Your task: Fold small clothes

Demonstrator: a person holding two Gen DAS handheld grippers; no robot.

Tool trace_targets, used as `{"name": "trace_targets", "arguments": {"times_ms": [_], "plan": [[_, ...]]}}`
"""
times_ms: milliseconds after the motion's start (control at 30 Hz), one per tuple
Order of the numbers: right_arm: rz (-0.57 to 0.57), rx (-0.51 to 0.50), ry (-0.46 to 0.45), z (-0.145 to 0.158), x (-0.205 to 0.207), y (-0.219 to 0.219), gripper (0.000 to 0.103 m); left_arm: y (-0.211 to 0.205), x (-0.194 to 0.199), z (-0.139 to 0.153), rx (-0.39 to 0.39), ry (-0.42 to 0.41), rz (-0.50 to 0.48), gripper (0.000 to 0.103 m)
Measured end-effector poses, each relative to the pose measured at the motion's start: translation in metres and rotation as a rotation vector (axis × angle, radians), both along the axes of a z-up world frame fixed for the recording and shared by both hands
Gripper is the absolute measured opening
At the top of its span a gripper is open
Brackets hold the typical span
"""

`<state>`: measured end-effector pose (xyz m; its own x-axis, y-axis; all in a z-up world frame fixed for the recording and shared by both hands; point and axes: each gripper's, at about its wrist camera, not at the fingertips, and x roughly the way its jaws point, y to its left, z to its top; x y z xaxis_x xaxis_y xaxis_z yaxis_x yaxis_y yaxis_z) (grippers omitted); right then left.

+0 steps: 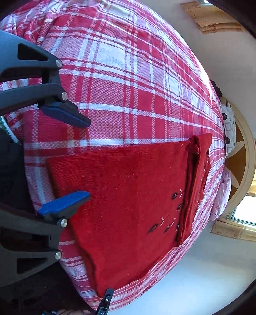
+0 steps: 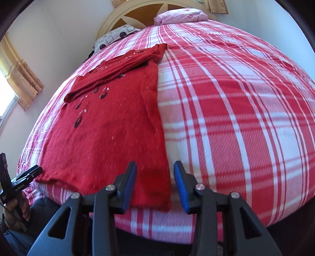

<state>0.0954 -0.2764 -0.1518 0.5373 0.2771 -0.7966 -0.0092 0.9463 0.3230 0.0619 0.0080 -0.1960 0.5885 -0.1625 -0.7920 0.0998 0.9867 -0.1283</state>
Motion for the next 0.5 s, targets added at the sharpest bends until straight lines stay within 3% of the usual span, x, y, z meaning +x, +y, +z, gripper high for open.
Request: {"name": "trace_targets", "arguments": {"times_ms": [167, 500], "plan": [[0.005, 0.019, 0.01, -0.002, -0.013, -0.003, 0.035, 0.006, -0.005, 0.001, -0.026, 0.021, 0.007, 0.046], [0.053, 0.063, 0.023, -0.003, -0.023, 0.003, 0.032, 0.001, -0.01, 0.002, -0.072, 0.069, -0.017, 0.043]]}}
